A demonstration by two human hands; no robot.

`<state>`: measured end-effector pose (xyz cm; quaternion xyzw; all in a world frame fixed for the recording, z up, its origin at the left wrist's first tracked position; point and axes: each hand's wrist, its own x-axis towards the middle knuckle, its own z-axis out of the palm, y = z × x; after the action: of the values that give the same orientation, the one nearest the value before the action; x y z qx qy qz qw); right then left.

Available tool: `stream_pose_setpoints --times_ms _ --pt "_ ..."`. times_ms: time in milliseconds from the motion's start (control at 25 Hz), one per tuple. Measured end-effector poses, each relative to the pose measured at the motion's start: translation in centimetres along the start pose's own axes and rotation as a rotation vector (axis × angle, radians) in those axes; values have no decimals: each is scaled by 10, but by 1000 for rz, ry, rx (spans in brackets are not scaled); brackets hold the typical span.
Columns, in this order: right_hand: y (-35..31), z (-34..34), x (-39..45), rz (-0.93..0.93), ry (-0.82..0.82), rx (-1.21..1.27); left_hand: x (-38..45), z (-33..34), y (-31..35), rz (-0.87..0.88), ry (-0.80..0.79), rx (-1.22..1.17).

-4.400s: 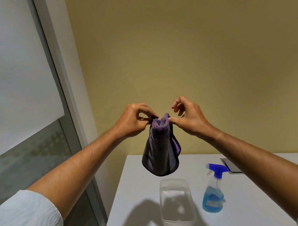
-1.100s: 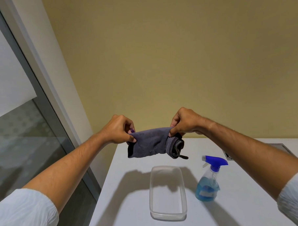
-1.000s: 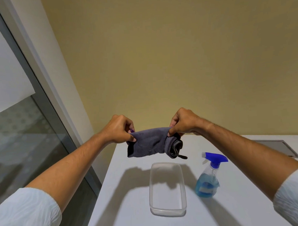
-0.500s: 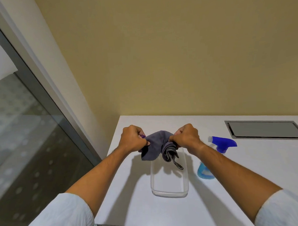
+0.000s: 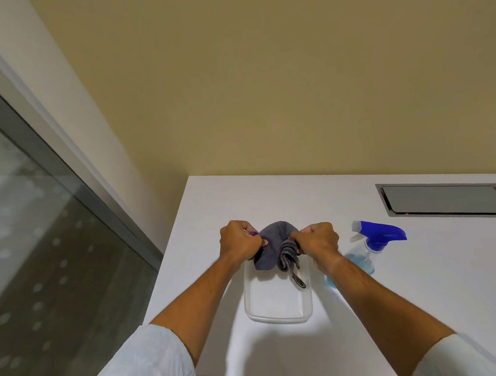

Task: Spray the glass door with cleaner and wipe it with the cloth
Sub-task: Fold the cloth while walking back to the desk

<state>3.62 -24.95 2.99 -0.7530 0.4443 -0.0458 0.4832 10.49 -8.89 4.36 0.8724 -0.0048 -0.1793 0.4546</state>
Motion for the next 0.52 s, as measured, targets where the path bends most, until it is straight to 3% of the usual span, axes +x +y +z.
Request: stream_pose_setpoints --times_ms 200,520 --pt "18 12 17 -33 5 -139 13 20 -19 8 -39 80" --pt "39 31 19 -295 17 -635 22 32 -41 388 -85 669"
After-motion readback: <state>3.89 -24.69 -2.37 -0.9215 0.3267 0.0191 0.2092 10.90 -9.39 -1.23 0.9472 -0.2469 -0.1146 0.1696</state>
